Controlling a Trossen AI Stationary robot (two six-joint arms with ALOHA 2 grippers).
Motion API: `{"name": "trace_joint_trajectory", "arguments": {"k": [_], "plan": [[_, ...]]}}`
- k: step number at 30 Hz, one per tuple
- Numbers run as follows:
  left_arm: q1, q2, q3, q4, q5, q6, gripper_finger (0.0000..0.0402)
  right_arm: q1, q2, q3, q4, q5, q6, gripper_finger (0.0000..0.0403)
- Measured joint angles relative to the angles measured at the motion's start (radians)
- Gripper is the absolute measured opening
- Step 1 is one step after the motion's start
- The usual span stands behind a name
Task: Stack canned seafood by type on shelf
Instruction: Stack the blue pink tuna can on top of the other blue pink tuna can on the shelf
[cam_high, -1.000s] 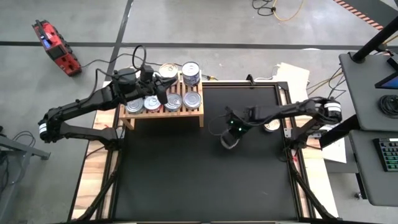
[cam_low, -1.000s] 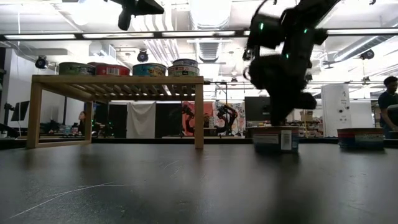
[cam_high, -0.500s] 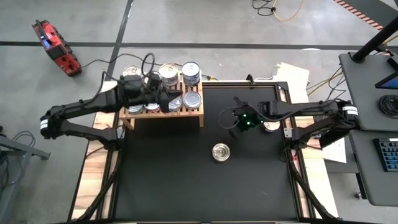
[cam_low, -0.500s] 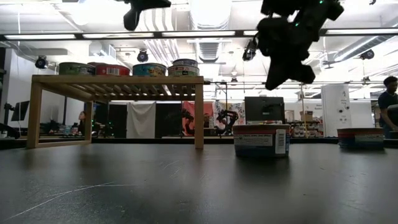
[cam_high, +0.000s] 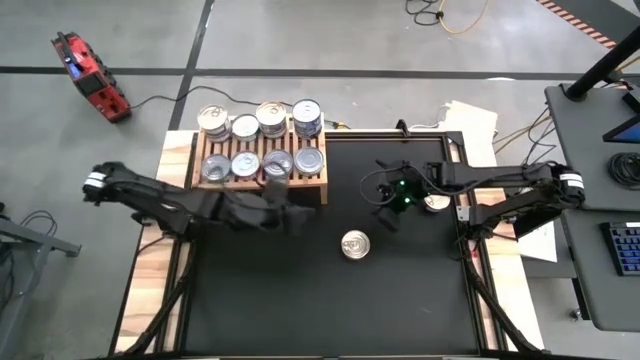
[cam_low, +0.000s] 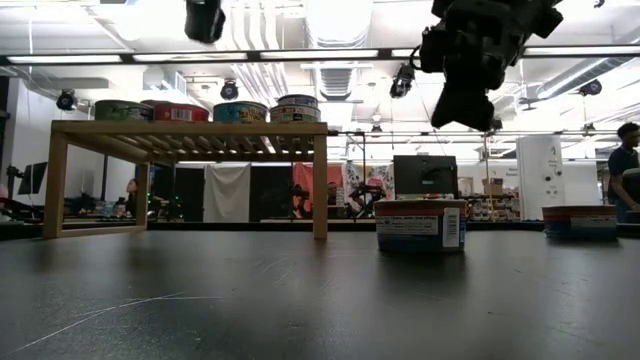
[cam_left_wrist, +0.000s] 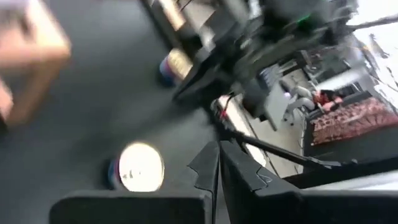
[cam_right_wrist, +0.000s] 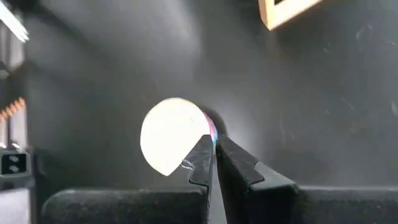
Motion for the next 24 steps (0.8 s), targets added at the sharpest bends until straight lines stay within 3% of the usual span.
{"name": "trace_joint_trajectory", "arguments": {"k": [7,16,21,24], "plan": [[-0.036,0.174,0.000,0.001,0.046,-0.252,0.0000,0.006,-0.002,-0.024,0.001,-0.021,0.091,0.0013],[-0.027,0.338,0.000,0.029,0.186,-0.200,0.0000,0.076,-0.001,-0.119,0.039,-0.066,0.259,0.0013],[-0.015,0.460,0.000,0.273,0.372,-0.127,0.0000,0.149,-0.001,-0.221,0.223,-0.056,0.483,0.0013],[-0.017,0.531,0.000,0.431,0.411,-0.108,0.0000,0.194,-0.001,-0.242,0.288,0.021,0.603,0.0013]]}}
